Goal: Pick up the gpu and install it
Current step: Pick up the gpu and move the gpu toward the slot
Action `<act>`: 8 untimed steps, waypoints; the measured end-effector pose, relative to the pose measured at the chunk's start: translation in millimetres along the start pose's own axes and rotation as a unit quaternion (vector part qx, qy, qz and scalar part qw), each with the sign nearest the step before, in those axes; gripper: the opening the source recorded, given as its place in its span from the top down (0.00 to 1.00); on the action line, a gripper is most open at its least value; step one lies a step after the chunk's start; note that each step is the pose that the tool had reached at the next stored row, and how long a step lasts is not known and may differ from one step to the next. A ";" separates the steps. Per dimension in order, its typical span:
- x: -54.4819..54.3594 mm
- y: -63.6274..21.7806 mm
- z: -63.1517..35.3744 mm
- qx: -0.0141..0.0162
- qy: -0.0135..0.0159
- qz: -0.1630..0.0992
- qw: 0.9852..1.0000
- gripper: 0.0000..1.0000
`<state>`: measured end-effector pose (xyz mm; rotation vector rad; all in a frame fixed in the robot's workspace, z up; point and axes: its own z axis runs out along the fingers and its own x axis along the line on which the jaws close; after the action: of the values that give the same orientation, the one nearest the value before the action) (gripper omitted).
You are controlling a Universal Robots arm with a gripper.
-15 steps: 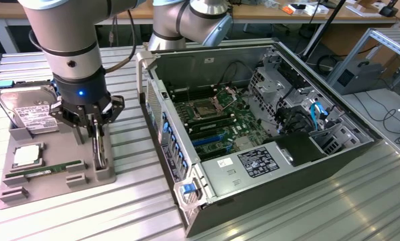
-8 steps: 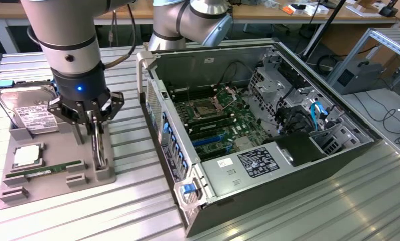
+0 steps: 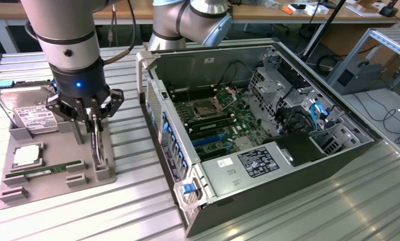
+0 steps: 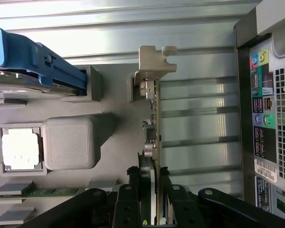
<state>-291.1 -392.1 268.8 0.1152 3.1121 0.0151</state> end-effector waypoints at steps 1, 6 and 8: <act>0.0 0.0 -2.3 0.000 0.000 0.000 1.000 0.73; -0.2 0.1 -8.4 0.000 0.000 0.000 1.000 0.73; -0.3 0.1 -10.8 0.000 0.000 0.000 1.000 0.73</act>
<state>-291.1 -392.1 279.7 0.1152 3.1120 0.0152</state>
